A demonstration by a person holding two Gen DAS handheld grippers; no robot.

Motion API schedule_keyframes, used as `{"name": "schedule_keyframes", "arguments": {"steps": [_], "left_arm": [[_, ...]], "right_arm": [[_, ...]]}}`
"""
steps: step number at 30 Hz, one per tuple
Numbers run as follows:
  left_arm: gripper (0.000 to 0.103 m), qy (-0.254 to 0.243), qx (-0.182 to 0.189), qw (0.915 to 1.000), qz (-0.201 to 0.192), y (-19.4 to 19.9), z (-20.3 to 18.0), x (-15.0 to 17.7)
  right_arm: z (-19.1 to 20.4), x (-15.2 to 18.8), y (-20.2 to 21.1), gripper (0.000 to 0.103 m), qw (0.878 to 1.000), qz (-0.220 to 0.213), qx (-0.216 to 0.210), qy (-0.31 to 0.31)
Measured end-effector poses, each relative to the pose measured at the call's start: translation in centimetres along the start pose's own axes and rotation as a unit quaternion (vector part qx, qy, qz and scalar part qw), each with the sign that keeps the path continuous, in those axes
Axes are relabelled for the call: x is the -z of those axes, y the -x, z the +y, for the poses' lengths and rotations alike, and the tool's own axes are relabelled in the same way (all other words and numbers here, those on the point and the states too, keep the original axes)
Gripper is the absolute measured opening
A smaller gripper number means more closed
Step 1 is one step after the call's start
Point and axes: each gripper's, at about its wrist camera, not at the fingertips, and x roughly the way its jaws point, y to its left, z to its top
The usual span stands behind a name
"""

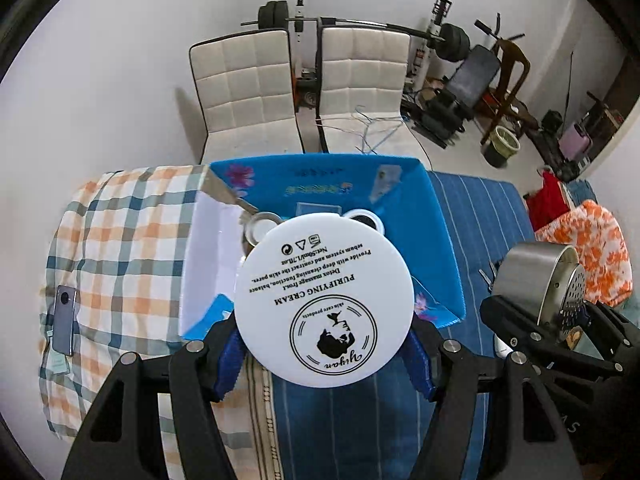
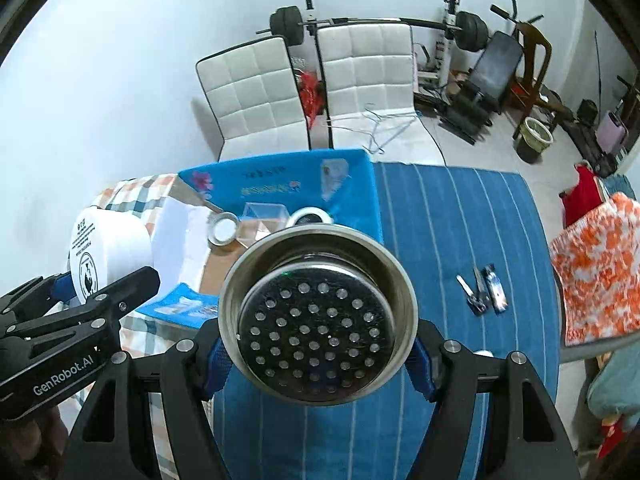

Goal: Organize rigid objects
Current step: 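Carry the cream jar and perforated tin toward the cardboard box with both tools, then lower the cream jar and tin into the box and open both tools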

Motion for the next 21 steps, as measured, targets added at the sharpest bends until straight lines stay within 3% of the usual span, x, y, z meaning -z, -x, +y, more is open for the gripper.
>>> {"name": "schedule_keyframes", "arguments": {"steps": [3,8,13,21], "left_arm": [[0.064,0.008,0.002,1.0,-0.003,0.0,1.6,-0.5],[0.064,0.039,0.014,0.9988,0.027,-3.3,5.4,-1.9],[0.064,0.057,0.027,0.9912,0.116,-11.3,8.5,-2.5],[0.065,0.076,0.059,0.9734,0.208,-20.1,10.6,-3.2]], "right_arm": [[0.8,-0.7,-1.8,0.073,1.0,0.008,-0.005,0.002],[2.2,-1.2,-9.2,0.073,0.997,0.071,-0.038,-0.006],[3.9,-0.3,-17.6,0.073,0.989,0.141,-0.054,0.006],[6.5,0.3,-25.2,0.073,0.977,0.198,-0.082,0.006]]}}
